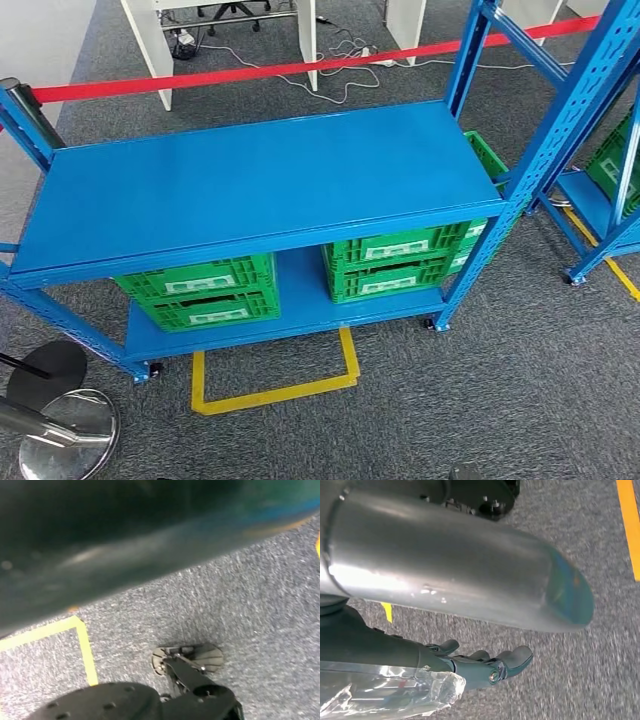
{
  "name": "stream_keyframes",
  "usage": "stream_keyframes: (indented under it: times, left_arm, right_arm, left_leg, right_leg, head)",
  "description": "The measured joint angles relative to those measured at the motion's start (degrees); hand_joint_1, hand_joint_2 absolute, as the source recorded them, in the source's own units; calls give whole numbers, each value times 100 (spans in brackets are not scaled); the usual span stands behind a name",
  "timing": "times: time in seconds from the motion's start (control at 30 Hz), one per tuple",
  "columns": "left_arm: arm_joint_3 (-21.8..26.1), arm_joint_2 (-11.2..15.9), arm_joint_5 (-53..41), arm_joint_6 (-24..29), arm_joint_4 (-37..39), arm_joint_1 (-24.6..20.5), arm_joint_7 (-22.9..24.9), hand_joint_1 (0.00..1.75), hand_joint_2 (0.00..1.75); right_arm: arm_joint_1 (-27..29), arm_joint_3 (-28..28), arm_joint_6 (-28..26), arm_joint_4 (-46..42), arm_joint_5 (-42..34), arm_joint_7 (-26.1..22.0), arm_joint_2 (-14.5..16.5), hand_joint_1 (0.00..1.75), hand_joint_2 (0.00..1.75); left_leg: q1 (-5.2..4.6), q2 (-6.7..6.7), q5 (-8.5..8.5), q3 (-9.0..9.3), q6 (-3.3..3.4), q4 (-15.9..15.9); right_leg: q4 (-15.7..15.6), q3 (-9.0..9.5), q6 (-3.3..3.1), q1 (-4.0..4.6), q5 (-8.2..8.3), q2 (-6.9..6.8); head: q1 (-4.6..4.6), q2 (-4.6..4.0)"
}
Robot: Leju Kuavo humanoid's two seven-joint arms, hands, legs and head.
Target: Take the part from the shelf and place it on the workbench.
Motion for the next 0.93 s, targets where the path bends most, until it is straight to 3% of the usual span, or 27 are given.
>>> stream_keyframes:
  times: [0.1, 0.13, 0.37, 0.5, 0.53, 0.63, 0.67, 0.93]
  left_arm:
    - [14, -30, 1, 2, 0, -6, 0, 0, 0]
    - [22, -39, 1, 2, 0, -8, 0, 0, 0]
    - [67, -53, -8, 6, 0, -8, 2, 0, 0]
    - [87, -52, -89, 7, 0, -13, 25, 0, 175]
    - [87, -50, -142, -30, 0, -15, 39, 0, 131]
    - [92, -42, -158, -320, 0, -18, 0, 0, 0]
    - [107, -42, -103, -410, 0, -22, -36, 0, 0]
    - [285, -33, 48, -503, 0, -67, -18, 0, 0]
  right_arm:
    - [-8, -1, 0, -4, -2, 3, -10, 0, 0]
    - [-11, -1, 1, -5, -2, 5, -13, 0, 0]
    - [-1, -10, 60, -16, -44, 17, -17, 0, 0]
    - [-14, -45, 167, -24, -138, -14, -34, 0, 175]
    - [-20, -50, 136, -31, -142, -27, -45, 0, 175]
    - [-52, -57, 75, -55, -234, -146, -96, 0, 44]
    - [-69, -64, 109, -62, -298, -199, -116, 0, 0]
    - [-183, -89, 379, -144, -507, -546, -212, 0, 0]
  left_leg:
    - [-8, -18, 5, 65, -107, -68]
    - [-11, -20, 0, 70, -108, -65]
    - [-32, -20, 4, 57, -62, -57]
    - [-35, -20, -1, 59, -51, -56]
    - [-35, -20, -1, 60, -50, -56]
    - [-33, -20, 2, 61, -46, -56]
    - [-31, -20, 3, 62, -45, -56]
    - [-19, -19, 6, 64, -45, -57]
  right_leg:
    - [-86, 47, -125, 4, -8, 11]
    - [-102, 64, -149, 0, -17, 12]
    - [-156, 134, -51, -25, 43, 16]
    - [-163, 134, -9, -31, 44, 16]
    - [-163, 134, -4, -31, 44, 16]
    - [-163, 133, -2, -30, 43, 15]
    - [-163, 133, -2, -28, 43, 15]
    - [-161, 134, -3, -16, 43, 15]
  head:
    - [27, 0]
    - [31, 0]
    - [30, 0]
    - [29, 0]
    - [27, 0]
    - [26, 0]
    - [27, 0]
    - [27, 0]
